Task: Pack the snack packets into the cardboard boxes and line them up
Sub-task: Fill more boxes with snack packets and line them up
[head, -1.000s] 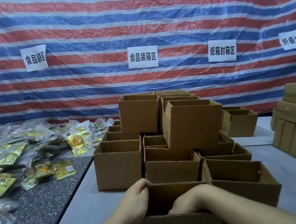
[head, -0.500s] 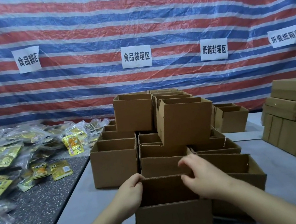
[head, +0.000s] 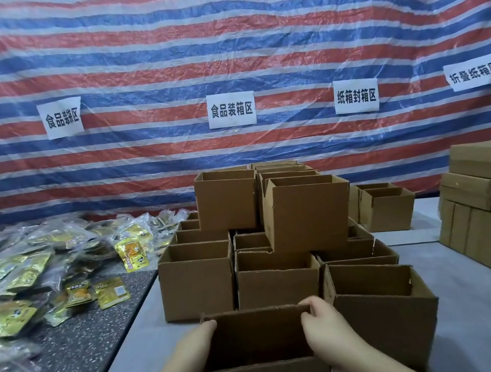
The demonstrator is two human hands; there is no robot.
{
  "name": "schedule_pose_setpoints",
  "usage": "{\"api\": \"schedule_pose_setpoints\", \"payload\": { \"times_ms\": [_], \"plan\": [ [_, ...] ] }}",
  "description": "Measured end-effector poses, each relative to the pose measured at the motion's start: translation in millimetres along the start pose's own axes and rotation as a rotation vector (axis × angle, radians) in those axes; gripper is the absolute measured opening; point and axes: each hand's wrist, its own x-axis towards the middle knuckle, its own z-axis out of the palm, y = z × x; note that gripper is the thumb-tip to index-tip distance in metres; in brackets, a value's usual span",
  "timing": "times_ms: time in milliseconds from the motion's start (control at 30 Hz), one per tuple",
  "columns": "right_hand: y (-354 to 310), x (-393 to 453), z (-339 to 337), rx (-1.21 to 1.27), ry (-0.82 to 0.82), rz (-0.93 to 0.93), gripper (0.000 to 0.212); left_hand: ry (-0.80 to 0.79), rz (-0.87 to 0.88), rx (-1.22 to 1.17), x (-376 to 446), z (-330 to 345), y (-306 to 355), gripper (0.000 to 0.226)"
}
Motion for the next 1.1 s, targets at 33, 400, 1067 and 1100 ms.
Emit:
{"api": "schedule_pose_setpoints", "payload": {
  "times_ms": [33,400,1067,1100],
  "plan": [
    [-10.6,-2.9,0.5,0.006,0.003,-0.040,0.024,0.000,0.016,-0.024,-7.1,-3.5,9.2,0.039],
    [-220.6,49.4,-20.4,0.174,0.089,-0.201,0.043,0.069,0.600,-0.032,-12.4,-28.7,179.4,0.034],
    [-243.7,295.7,23.5,-0.386,0.267,-0.249,0.064,0.240,0.458,0.164,256.1,11.0,248.4,0.041],
    [-241.7,300.9,24.8,-0.431,0.260,-0.255,0.065,0.245,0.439,0.169,265.8,12.6,244.9,0.040]
  ]
}}
